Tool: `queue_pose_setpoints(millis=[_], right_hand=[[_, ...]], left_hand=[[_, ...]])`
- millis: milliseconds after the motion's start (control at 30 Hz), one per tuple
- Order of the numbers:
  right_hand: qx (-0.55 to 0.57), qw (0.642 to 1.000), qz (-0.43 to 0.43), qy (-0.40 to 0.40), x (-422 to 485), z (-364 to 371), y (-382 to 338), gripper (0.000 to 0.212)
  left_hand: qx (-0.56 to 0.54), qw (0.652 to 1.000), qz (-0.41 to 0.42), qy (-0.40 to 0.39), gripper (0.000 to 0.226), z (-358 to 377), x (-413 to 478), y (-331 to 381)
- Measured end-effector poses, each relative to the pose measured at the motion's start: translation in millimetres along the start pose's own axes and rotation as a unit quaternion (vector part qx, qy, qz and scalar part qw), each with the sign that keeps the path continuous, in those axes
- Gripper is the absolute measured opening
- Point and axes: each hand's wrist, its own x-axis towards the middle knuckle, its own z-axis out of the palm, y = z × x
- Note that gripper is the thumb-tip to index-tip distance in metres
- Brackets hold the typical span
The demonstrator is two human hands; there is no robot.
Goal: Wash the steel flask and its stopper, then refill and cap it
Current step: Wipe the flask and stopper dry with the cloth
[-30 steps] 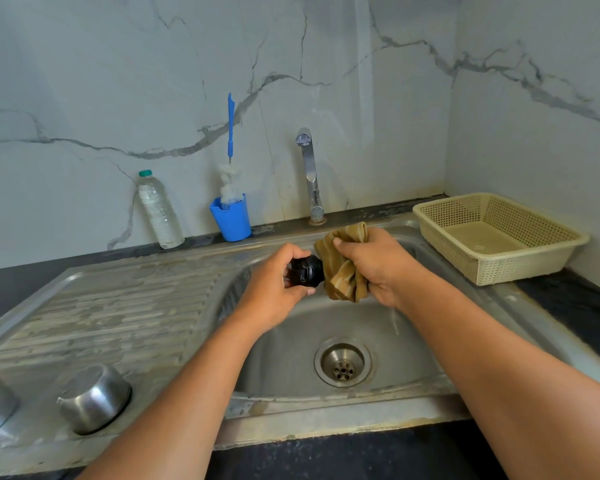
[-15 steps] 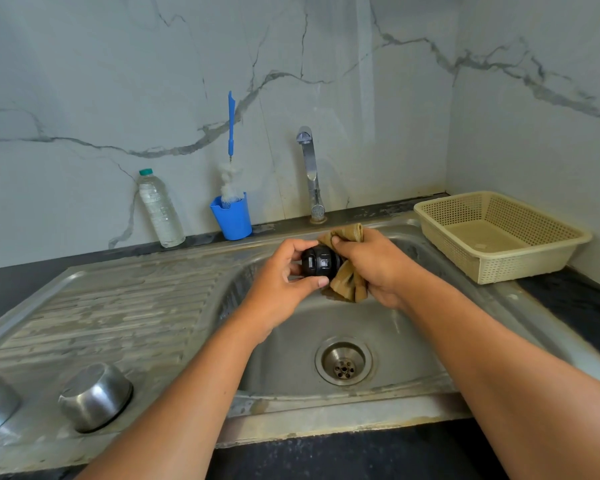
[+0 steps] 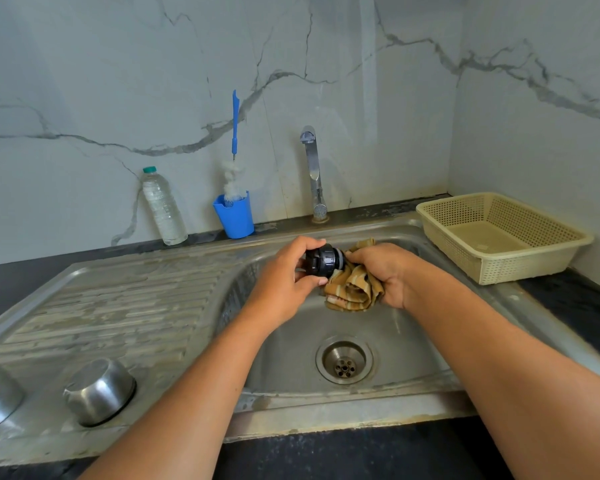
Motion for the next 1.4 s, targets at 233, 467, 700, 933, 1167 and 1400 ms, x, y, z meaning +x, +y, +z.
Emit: queue_pose_setpoints(millis=[233,467,700,933,1167,1400], right_hand=[[-0.002,0.999,-0.003,0.036,7,-3,1,0.018],[0.07,0.989,-0.094,0.09,9,-3,-6,0.018],[0.018,0.978,-0.183,0.097,8,6,0,0.012],[-0.144,0.963,-0.211,0.089,7,11,6,0.009],[-0.224,0.938,-0.249,0.084,3,13,8,0.024],[-0.266,0.931,-0.239,0.072,1,19,11,0.018]], left_hand=[[0.106,0.994,0.036,-0.005,0.056,-1,1,-9],[0.141,0.99,0.01,-0.017,0.06,-3,-1,-9],[0.085,0.99,-0.061,0.098,0.062,-6,1,-7],[0.065,0.989,-0.084,0.106,0.07,-6,0,-5],[0.016,0.989,-0.102,0.11,0.042,-5,-5,-3],[-0.063,0.984,-0.11,0.122,0.041,-7,-8,-4]])
